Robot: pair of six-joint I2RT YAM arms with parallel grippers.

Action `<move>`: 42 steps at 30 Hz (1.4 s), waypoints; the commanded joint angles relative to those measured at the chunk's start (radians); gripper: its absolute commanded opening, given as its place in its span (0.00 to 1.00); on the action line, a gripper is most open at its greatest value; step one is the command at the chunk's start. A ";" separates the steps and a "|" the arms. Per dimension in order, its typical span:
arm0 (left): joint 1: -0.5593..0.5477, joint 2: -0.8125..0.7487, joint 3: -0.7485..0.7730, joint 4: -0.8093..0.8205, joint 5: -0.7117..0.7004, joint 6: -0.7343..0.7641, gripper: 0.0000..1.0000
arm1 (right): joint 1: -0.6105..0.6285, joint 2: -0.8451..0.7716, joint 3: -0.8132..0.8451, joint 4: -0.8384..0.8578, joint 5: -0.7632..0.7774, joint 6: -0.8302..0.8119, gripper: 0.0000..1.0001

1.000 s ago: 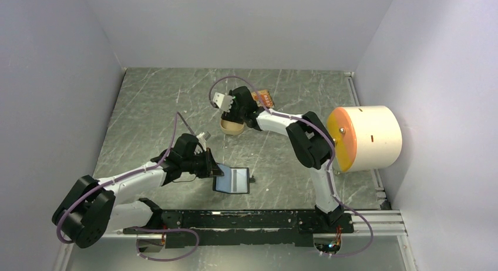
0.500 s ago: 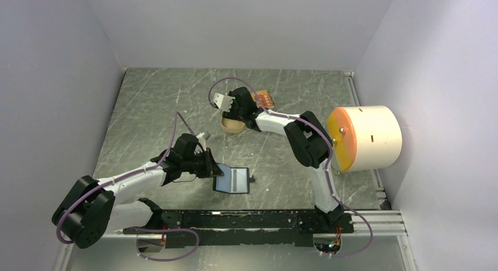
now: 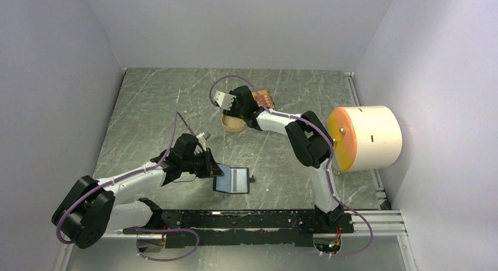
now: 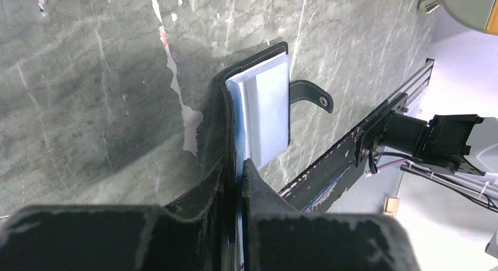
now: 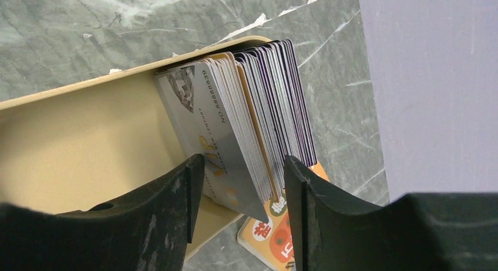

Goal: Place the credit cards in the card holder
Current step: Pick up the credit card from the storage box.

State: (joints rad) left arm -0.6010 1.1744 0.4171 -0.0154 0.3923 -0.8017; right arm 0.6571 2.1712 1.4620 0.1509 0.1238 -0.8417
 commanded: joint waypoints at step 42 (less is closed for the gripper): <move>0.005 0.042 -0.075 0.292 0.033 -0.233 0.09 | -0.017 -0.525 -0.201 -0.209 -0.246 0.651 0.00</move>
State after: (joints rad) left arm -0.6010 1.1919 0.3370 0.1360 0.3992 -0.9607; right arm 0.6464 1.7634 1.3445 -0.0891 -0.1020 -0.4667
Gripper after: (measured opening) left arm 0.126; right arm 0.010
